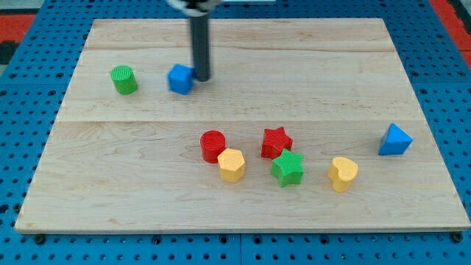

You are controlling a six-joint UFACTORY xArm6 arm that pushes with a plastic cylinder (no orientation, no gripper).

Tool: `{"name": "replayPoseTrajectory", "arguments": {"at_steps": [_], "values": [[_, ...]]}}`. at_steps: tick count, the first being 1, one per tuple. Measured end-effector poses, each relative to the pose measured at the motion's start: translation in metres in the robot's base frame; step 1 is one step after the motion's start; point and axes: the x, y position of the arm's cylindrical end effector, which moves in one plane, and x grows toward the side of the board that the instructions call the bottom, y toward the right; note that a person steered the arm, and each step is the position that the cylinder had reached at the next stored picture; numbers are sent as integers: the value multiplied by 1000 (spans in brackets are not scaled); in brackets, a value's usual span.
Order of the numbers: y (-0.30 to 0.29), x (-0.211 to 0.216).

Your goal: Nudge blue triangle down a bit

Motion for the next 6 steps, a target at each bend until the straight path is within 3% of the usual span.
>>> {"name": "replayPoseTrajectory", "arguments": {"at_steps": [1,3,4,5,6], "values": [[-38,0],[132,19],[177,26],[276,22],[330,81]]}}
